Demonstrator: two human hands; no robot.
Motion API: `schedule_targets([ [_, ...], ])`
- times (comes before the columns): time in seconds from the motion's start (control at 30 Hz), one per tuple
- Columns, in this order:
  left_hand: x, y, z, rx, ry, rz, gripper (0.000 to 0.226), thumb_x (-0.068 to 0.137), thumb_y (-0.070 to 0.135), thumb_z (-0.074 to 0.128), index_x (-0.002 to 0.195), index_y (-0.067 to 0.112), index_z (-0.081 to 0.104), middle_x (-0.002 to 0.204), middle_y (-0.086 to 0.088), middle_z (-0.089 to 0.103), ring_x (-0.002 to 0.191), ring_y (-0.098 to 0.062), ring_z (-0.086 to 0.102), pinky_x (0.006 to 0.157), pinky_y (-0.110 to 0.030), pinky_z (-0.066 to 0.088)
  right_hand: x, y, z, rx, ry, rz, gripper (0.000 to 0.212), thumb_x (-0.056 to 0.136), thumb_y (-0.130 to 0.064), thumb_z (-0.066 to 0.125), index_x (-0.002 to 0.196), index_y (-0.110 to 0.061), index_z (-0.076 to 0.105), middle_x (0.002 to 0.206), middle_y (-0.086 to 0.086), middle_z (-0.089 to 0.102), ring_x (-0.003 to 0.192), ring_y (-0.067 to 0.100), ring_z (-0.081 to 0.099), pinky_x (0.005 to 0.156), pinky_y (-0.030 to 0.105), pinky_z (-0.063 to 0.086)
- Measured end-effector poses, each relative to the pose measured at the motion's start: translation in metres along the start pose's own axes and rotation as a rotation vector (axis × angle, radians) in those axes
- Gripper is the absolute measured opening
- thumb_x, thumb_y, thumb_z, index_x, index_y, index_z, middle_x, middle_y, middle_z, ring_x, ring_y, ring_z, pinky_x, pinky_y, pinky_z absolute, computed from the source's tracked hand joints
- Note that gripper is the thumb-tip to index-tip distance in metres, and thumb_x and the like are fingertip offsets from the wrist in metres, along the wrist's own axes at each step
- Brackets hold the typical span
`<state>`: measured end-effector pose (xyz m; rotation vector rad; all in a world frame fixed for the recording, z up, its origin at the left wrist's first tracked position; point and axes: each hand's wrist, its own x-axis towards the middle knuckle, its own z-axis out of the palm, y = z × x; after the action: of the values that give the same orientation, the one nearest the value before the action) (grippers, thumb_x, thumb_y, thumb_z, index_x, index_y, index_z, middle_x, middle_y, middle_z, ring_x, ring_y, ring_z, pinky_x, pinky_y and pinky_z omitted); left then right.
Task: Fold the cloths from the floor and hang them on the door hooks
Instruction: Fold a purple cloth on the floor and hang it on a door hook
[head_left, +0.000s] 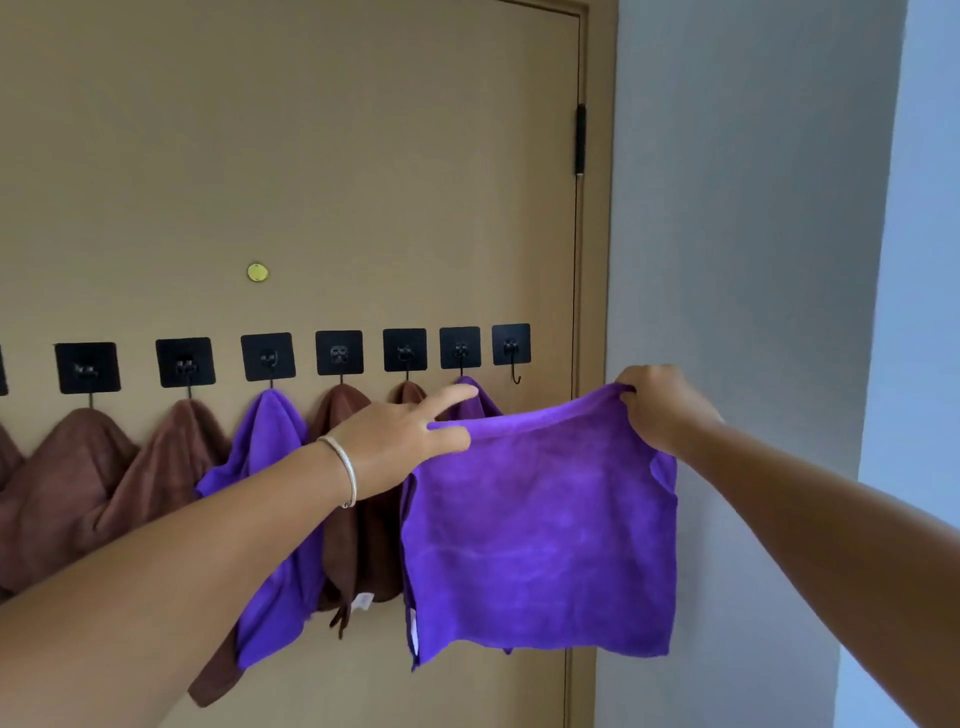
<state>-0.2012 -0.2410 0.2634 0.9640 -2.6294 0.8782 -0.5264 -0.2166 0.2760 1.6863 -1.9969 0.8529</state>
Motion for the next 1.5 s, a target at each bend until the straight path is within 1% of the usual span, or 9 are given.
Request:
schedule_targets([
  [0.1, 0.028, -0.005, 0.009, 0.005, 0.005, 0.098, 0.061, 0.074, 0.053, 0.020, 0.132, 0.043, 0.035, 0.135, 0.006, 0.047, 0.087, -0.022, 0.046, 0.059, -0.021, 0.027, 0.027, 0.002, 0.010, -0.013, 0.048, -0.062, 0.028, 0.092, -0.005, 0.039, 0.099, -0.019, 0.062, 0.092, 0.006, 0.064, 0.083, 0.027, 0.059, 0.071, 0.037, 0.052],
  [0.27, 0.074, -0.013, 0.017, 0.146, 0.048, 0.004, 0.032, 0.095, 0.030, 0.045, 0.125, 0.038, 0.049, 0.133, 0.010, 0.045, 0.113, -0.020, 0.046, 0.075, -0.026, 0.036, 0.069, 0.009, 0.031, -0.034, 0.023, -0.311, 0.030, 0.074, 0.006, 0.041, 0.078, -0.022, 0.052, 0.090, -0.003, 0.056, 0.081, 0.025, 0.054, 0.062, 0.030, 0.038],
  [0.37, 0.105, -0.010, 0.021, 0.188, -0.009, -0.210, 0.051, 0.096, 0.022, 0.044, 0.143, 0.037, 0.030, 0.111, 0.001, 0.044, 0.100, -0.025, 0.050, 0.071, -0.034, 0.044, 0.094, 0.010, 0.045, -0.030, 0.017, -0.395, 0.042, 0.084, 0.000, 0.045, 0.099, -0.033, 0.068, 0.112, -0.009, 0.057, 0.102, 0.021, 0.056, 0.076, 0.025, 0.038],
  [0.47, 0.138, -0.008, 0.028, 0.236, -0.003, -0.360, 0.053, 0.087, 0.003, 0.045, 0.137, 0.020, 0.036, 0.097, -0.005, 0.036, 0.081, -0.026, 0.041, 0.057, -0.035, 0.034, 0.118, 0.005, 0.061, -0.077, 0.040, -0.403, 0.048, 0.091, -0.005, 0.042, 0.128, -0.031, 0.058, 0.126, -0.004, 0.055, 0.109, 0.025, 0.055, 0.088, 0.029, 0.044],
  [0.7, 0.194, -0.007, 0.051, 0.250, -0.159, -0.495, 0.049, 0.084, 0.000, 0.056, 0.130, 0.009, 0.043, 0.123, -0.013, 0.045, 0.107, -0.031, 0.052, 0.069, -0.036, 0.036, 0.150, -0.007, 0.099, -0.040, 0.008, -0.306, 0.029, 0.099, -0.018, 0.037, 0.121, -0.013, 0.055, 0.110, 0.007, 0.059, 0.090, 0.020, 0.055, 0.071, 0.031, 0.042],
  [0.97, 0.206, 0.010, 0.084, 0.308, -0.297, -0.456, 0.033, 0.098, 0.007, 0.041, 0.126, 0.013, 0.057, 0.123, -0.010, 0.052, 0.111, -0.031, 0.055, 0.074, -0.034, 0.041, 0.114, 0.002, 0.170, 0.204, -0.081, -0.230, 0.030, 0.103, -0.038, 0.025, 0.113, -0.024, 0.050, 0.089, -0.004, 0.059, 0.074, 0.011, 0.057, 0.068, 0.029, 0.052],
  [1.13, 0.214, 0.035, 0.077, 0.008, -0.422, -0.469, 0.029, 0.089, 0.011, 0.049, 0.116, 0.010, 0.061, 0.107, -0.006, 0.064, 0.093, -0.026, 0.063, 0.072, -0.034, 0.052, 0.085, 0.000, 0.181, 0.126, -0.217, -0.325, 0.025, 0.099, -0.017, 0.037, 0.117, -0.014, 0.053, 0.109, 0.008, 0.058, 0.084, 0.021, 0.052, 0.067, 0.032, 0.035],
  [1.3, 0.205, 0.036, 0.074, -0.789, -0.399, -0.716, 0.035, 0.098, 0.022, 0.041, 0.131, 0.012, 0.045, 0.129, -0.013, 0.053, 0.098, -0.033, 0.067, 0.087, -0.039, 0.056, 0.099, 0.007, 0.162, -0.023, -0.177, -0.451, 0.029, 0.098, -0.022, 0.042, 0.126, -0.019, 0.052, 0.109, 0.004, 0.057, 0.093, 0.020, 0.056, 0.077, 0.029, 0.045],
  [1.5, 0.189, 0.054, 0.106, -0.081, -0.392, -0.570, 0.075, 0.089, 0.015, 0.055, 0.152, 0.021, 0.015, 0.150, -0.009, 0.020, 0.128, -0.031, 0.037, 0.097, -0.044, 0.043, 0.089, 0.002, 0.169, 0.044, -0.149, -0.451, 0.032, 0.097, -0.031, 0.048, 0.128, -0.022, 0.052, 0.108, -0.002, 0.051, 0.091, 0.015, 0.049, 0.076, 0.023, 0.040],
])
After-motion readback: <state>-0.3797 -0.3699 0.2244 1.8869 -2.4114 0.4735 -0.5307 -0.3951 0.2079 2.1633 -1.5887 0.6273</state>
